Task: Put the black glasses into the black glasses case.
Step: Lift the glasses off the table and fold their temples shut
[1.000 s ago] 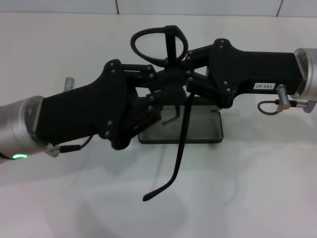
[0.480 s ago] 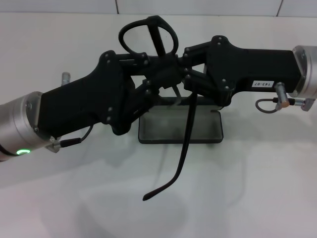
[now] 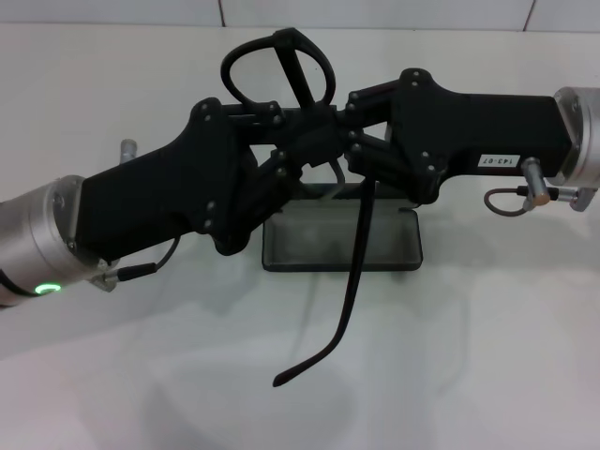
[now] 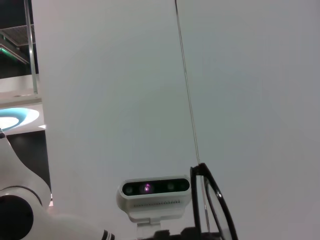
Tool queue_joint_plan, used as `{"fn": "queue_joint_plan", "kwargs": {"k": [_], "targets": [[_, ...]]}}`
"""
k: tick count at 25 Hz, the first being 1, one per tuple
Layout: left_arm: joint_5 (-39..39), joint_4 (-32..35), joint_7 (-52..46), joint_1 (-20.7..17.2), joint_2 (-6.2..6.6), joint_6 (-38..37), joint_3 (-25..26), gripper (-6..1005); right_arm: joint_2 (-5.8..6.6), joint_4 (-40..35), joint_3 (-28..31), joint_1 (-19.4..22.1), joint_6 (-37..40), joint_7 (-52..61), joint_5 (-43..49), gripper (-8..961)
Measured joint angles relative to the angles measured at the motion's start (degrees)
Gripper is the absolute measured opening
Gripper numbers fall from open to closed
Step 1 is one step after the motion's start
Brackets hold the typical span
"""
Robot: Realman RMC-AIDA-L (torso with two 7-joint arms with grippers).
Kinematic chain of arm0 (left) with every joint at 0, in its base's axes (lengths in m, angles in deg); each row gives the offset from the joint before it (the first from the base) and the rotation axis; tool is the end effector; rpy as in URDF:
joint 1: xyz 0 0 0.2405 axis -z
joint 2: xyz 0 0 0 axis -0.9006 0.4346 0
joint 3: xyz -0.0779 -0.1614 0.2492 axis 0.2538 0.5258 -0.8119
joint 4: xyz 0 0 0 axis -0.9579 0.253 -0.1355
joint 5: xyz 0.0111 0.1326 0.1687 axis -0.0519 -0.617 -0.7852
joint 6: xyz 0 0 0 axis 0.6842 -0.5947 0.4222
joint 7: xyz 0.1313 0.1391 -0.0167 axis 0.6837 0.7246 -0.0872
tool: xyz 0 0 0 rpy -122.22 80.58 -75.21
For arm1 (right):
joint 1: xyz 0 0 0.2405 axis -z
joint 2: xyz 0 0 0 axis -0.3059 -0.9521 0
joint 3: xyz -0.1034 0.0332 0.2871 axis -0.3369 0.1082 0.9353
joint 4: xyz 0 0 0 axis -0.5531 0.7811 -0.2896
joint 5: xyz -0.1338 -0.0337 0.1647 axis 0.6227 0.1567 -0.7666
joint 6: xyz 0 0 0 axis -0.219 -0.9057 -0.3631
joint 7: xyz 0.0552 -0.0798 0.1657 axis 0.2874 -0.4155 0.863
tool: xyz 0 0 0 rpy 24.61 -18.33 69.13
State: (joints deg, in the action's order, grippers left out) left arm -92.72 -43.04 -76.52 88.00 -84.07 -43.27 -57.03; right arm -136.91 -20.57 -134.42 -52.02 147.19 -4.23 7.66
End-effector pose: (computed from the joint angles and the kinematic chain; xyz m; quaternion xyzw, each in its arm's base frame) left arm -0.1920 0.2966 -0.0461 -0.8280 -0.0397 -0.5568 0.0532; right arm 0.1234 0.3612 -0.0652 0.9127 -0.0288 -0.4074 0.0151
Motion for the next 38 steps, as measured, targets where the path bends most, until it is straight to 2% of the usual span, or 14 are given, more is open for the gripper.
{"fn": "queue_joint_plan", "kwargs": {"k": [11,16,18,23,27,32,36,38], "targets": [[-1.17,0.10,0.02,-0.24,0.17,-2.40,-0.63,144,0.00,2.12,0.30,0.40,-0.06,-1.54,-2.10,110],[-0.80,0.40,0.02,-1.60,0.53,-4.42,-0.21,144,0.45,3.68,0.94,1.13,1.45,-2.70,-4.59,112],[-0.35,0.41,0.01,-2.20,0.69,-4.46,-0.09,144,0.53,3.55,2.38,1.99,3.68,-2.81,-5.11,112],[-0.17,0.23,-0.11,-3.10,0.74,-4.50,-0.07,143,0.40,3.90,12.11,4.89,15.20,-2.85,-7.43,114],[-2.96,-0.12,-0.45,-1.71,0.13,-4.51,-1.23,143,0.24,5.00,14.39,6.82,18.95,-6.23,-14.05,115],[-3.05,-2.41,0.83,2.67,-0.34,-4.47,-7.75,143,0.01,11.32,10.30,5.04,19.77,-15.36,-23.84,117],[-1.50,-3.69,2.82,6.06,-0.57,-4.46,-13.67,143,-0.01,17.57,3.63,1.34,19.37,-22.47,-27.52,119],[0.30,-3.70,3.78,6.87,-0.60,-4.31,-16.69,143,0.01,20.49,-1.62,-0.49,18.34,-26.40,-30.53,119]]}}
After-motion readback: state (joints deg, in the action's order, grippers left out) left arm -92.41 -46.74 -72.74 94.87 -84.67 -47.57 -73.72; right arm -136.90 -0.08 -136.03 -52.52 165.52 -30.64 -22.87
